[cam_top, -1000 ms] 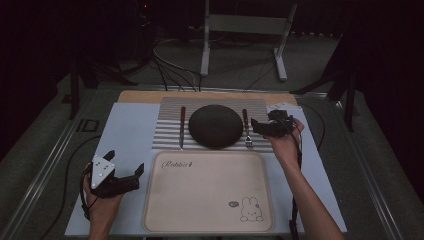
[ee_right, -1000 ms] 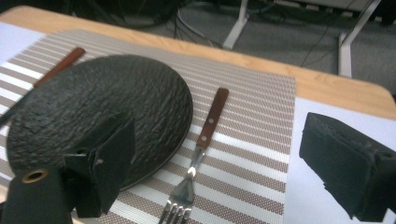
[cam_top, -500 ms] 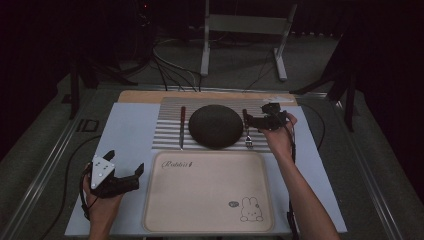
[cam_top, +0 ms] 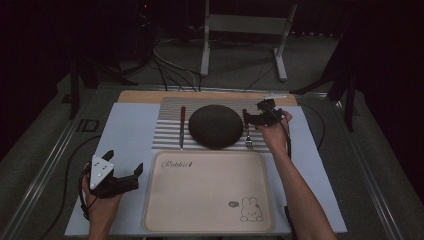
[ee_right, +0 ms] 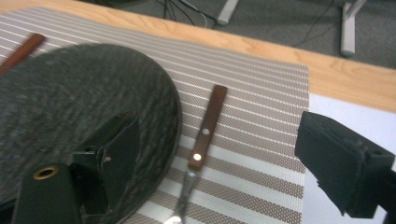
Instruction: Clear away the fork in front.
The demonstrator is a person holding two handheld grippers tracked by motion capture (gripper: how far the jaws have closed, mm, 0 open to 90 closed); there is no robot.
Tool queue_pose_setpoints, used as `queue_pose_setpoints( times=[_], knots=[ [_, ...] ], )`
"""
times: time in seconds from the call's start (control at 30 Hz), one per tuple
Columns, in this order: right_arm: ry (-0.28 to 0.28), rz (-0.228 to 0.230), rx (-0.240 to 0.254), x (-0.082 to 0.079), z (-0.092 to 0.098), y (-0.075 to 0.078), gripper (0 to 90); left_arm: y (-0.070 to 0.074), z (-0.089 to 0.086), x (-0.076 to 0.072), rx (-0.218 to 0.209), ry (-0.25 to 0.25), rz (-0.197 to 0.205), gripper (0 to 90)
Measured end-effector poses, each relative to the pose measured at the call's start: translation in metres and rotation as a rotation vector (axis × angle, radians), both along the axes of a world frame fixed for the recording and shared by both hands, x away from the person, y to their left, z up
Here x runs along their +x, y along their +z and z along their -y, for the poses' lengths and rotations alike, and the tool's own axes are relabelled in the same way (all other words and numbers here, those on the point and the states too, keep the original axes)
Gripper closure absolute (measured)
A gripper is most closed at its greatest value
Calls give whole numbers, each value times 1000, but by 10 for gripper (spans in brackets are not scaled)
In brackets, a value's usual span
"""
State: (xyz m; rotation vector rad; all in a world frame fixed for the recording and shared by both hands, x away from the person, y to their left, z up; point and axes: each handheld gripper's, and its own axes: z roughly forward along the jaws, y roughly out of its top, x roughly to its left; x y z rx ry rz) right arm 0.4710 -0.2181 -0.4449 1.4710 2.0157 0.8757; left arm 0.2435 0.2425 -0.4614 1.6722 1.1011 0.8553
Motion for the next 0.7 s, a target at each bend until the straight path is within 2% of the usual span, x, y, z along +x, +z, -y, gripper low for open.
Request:
queue_pose_setpoints(
  times=[0.17,0.33,0.5,0.7],
  knots=[
    [-22,-45,-17,7,3,-12,176,0,-1,0,-3,4,1,0],
    [-28,-107,-15,15,0,-28,291,0,-3,0,-12,9,5,0],
    [-11,-146,-19,20,-4,-38,392,1,-4,-1,-19,12,8,0],
    [-15,-195,12,28,-7,-49,513,1,-6,-1,-26,15,6,0]
  ],
)
